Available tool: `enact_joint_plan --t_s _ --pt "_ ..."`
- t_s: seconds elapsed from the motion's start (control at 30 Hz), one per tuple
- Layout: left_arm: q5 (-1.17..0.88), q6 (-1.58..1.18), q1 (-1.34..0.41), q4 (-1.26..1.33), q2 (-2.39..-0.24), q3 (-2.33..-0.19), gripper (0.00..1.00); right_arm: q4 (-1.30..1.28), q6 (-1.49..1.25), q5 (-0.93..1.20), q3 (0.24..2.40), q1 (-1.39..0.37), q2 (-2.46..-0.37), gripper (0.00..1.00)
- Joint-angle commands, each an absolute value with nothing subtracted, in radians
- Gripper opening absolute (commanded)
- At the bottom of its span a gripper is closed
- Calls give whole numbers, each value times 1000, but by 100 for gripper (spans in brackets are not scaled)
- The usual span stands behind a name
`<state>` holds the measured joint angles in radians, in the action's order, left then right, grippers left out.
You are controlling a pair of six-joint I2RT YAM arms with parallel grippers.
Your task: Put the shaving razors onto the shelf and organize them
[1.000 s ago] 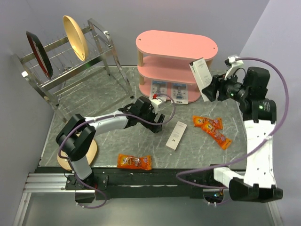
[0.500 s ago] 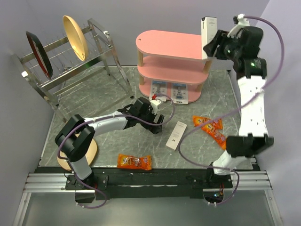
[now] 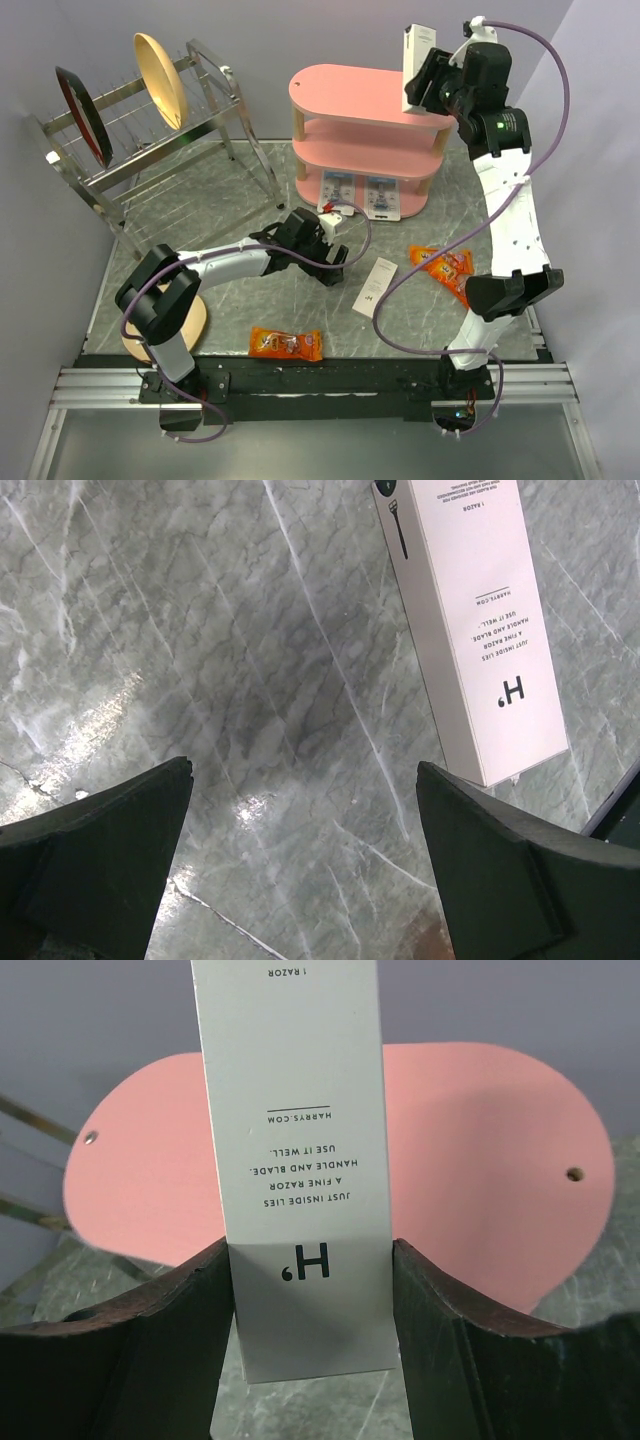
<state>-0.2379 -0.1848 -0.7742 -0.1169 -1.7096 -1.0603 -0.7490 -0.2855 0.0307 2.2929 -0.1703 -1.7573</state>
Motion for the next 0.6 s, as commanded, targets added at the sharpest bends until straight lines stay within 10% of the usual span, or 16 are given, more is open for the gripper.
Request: enact_joint_plan --t_s 0.0,0.57 --pt "-230 -169 -784 -100 -1680 -1084 99 -730 -327 -103 2316 -170 -1776 28" --pt "-215 -153 -785 -97 -1678 -1081 99 -741 -376 -146 2292 -218 -1816 36"
